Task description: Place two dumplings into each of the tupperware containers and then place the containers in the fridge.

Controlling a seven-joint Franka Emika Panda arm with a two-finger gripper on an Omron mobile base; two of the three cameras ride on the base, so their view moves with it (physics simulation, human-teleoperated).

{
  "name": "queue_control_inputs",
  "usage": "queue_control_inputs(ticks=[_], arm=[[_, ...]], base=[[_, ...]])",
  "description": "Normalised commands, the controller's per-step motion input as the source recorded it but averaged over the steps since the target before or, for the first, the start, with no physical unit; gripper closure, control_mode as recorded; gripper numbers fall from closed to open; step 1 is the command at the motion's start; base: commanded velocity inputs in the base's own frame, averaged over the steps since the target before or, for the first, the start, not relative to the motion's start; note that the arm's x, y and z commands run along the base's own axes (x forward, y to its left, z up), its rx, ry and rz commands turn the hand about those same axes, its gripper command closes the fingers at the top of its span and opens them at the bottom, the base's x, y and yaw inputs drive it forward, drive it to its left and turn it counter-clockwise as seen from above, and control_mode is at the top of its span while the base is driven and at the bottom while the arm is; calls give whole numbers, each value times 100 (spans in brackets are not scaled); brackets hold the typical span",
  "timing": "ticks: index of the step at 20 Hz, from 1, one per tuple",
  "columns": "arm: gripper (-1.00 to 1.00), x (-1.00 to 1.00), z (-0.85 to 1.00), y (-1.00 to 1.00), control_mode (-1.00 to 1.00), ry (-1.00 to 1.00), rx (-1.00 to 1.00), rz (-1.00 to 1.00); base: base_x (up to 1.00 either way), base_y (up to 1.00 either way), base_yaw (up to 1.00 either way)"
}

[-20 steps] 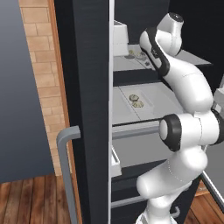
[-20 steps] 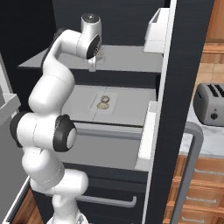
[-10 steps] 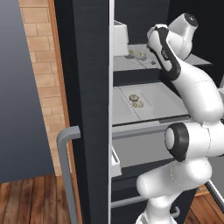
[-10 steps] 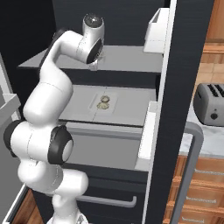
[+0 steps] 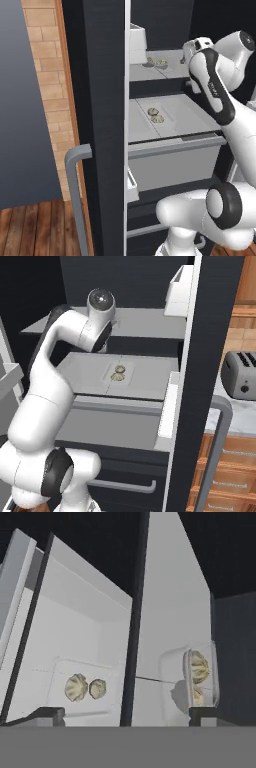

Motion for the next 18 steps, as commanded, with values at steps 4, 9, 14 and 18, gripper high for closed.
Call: queue_control_inputs(ticks=[4,9,14,18], arm=[[-100,-100,0,18,-100,5,-6,9],[-100,-100,-4,2,-100,14,-9,11],[-100,-100,-9,0,-100,15,-18,13],[-100,-100,-26,-2,-100,7,-17,7]], base=[[0,0,0],[0,0,0],[0,0,0],[0,0,0]])
